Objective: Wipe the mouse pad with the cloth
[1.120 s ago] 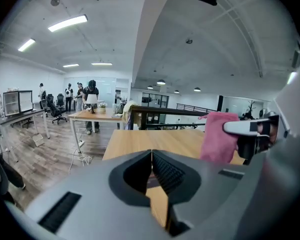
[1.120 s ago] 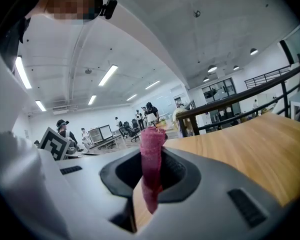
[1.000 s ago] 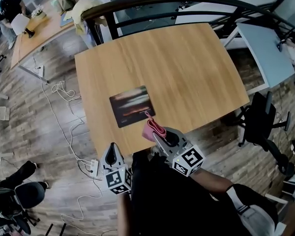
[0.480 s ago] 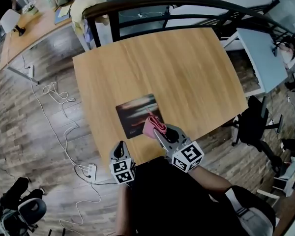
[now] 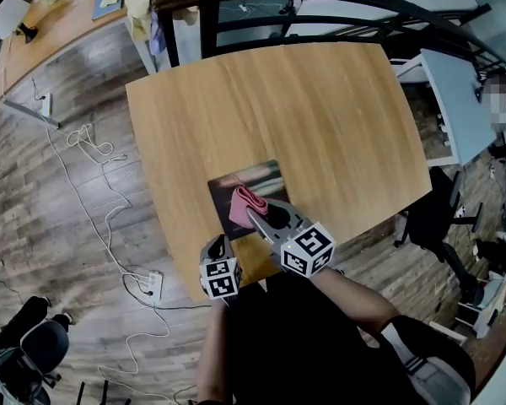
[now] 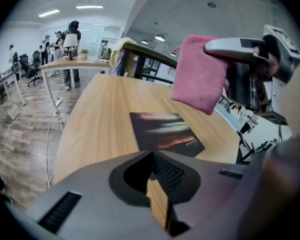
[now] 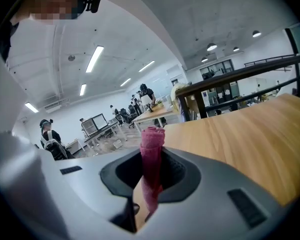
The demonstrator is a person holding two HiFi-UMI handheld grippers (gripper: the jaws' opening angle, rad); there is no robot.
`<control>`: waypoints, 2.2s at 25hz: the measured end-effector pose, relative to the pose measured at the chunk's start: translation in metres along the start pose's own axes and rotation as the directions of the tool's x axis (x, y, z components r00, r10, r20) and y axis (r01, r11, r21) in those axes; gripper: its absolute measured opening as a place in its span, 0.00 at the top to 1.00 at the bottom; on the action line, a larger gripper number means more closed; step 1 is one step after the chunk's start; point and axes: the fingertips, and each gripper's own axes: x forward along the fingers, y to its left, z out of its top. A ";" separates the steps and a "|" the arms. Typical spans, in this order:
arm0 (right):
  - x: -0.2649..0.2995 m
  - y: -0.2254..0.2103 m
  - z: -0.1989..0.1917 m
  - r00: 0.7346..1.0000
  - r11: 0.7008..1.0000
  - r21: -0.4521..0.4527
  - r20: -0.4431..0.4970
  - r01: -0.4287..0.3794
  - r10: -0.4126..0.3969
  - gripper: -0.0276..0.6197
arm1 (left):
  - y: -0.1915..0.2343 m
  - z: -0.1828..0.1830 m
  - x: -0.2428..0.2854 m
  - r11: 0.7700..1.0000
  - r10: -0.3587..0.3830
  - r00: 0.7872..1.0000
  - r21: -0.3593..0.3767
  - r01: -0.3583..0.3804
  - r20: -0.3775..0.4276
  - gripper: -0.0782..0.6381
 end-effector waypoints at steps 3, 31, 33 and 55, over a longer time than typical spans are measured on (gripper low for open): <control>0.029 -0.009 -0.008 0.998 0.999 0.016 -0.041 -0.037 0.038 0.85 | -0.001 -0.001 0.015 1.000 0.004 0.999 -0.013 -0.004 -0.035 0.86; 0.173 -0.061 -0.159 0.851 0.993 0.095 -0.513 -0.070 0.109 0.85 | 0.005 -0.032 0.055 0.982 -0.006 0.990 -0.187 -0.021 -0.142 0.86; 0.174 -0.061 -0.160 0.849 0.995 0.058 -0.520 -0.079 0.098 0.85 | 0.005 -0.031 0.054 0.980 -0.004 0.991 -0.196 -0.023 -0.134 0.86; 0.143 -0.117 -0.150 0.857 0.976 -0.212 -0.510 -0.052 -0.065 0.85 | 0.008 -0.034 0.051 0.985 0.059 0.983 -0.152 -0.086 -0.172 0.86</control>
